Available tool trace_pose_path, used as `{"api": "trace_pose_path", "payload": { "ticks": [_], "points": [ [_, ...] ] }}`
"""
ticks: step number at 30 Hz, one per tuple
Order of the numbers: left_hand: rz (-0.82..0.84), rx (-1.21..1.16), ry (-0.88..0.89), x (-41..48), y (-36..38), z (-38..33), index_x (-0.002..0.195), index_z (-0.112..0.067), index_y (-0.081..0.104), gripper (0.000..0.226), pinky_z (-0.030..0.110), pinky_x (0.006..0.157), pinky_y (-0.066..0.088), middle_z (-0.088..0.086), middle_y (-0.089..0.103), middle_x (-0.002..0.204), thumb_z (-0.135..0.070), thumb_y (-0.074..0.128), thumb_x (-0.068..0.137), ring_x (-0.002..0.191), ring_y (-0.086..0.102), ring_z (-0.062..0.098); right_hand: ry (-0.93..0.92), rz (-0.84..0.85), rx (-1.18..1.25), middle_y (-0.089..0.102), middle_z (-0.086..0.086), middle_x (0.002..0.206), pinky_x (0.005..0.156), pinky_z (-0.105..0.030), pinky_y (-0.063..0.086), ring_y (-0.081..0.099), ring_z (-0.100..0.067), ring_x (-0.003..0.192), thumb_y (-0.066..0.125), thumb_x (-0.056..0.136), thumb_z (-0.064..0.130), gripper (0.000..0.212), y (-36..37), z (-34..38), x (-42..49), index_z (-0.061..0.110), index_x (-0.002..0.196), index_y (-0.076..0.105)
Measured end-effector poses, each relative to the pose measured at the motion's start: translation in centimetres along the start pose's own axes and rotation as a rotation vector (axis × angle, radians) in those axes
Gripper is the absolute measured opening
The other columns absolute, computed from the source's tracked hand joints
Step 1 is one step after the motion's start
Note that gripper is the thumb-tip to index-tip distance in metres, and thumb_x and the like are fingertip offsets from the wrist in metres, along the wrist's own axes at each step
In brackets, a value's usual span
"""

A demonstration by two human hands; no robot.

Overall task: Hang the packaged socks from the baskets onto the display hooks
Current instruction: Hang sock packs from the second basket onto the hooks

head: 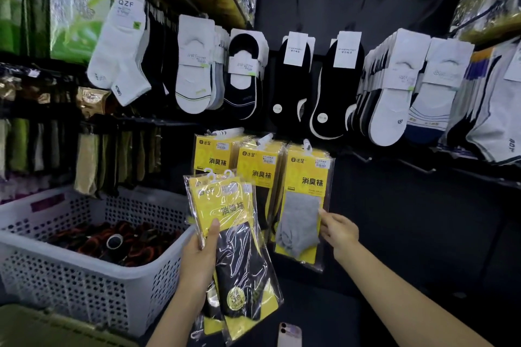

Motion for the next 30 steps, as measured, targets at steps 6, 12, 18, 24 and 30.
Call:
{"api": "trace_pose_path", "payload": {
  "ticks": [6,12,18,24,30],
  "points": [
    [0.098,0.012,-0.059,-0.8,1.7,0.4,0.088,-0.042,0.055,0.026,0.03,0.083,0.04,-0.021,0.057,0.091,-0.065,0.051,0.076,0.087,0.054,0.002,0.036,0.195,-0.072,0.064,-0.011,0.101,0.084,-0.036,0.053,0.06,-0.021,0.091,0.063,0.091,0.025,0.022,0.9,-2.8,-4.3,0.007,0.102,0.063],
    [0.15,0.038,-0.049,-2.5,4.2,0.6,0.092,-0.034,0.065,0.018,0.011,0.059,0.045,-0.017,0.071,0.083,-0.049,0.063,0.081,0.075,0.065,-0.006,-0.085,0.488,-0.117,0.071,-0.003,0.092,0.062,-0.015,0.052,0.07,-0.006,0.075,0.076,0.074,0.034,0.033,5.1,-2.3,-10.0,0.013,0.097,0.063],
    [0.295,0.139,-0.04,-3.2,5.4,0.3,0.112,-0.034,0.06,0.047,0.022,0.086,0.048,-0.015,0.063,0.111,-0.064,0.056,0.075,0.106,0.059,0.004,0.015,0.455,-0.03,0.073,-0.012,0.103,0.085,-0.036,0.057,0.069,-0.027,0.097,0.071,0.082,0.035,0.041,3.7,-3.0,-9.7,0.001,0.104,0.062],
    [0.227,0.108,0.064,-2.6,4.8,-0.3,0.091,-0.039,0.057,0.004,0.011,0.069,0.039,-0.022,0.062,0.091,-0.04,0.053,0.092,0.09,0.056,-0.006,-0.061,0.316,-0.005,0.071,-0.011,0.106,0.1,-0.048,0.047,0.065,-0.032,0.107,0.065,0.09,0.019,0.013,0.7,-1.2,-7.7,0.01,0.099,0.067],
    [0.032,0.01,0.123,-0.8,1.6,-1.8,0.106,-0.011,0.058,0.029,0.017,0.075,0.043,-0.012,0.065,0.092,-0.036,0.052,0.094,0.092,0.058,0.002,-0.278,0.121,0.031,0.07,-0.006,0.107,0.102,-0.044,0.046,0.064,-0.024,0.107,0.058,0.094,0.019,0.008,-1.1,5.4,-5.0,0.019,0.095,0.066]
  ]
}}
Point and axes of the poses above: each hand's wrist, its own x-axis towards the middle knuckle, its own y-axis out of the palm, z = x × y, the point moved 9 cm from there along x, towards the middle knuckle
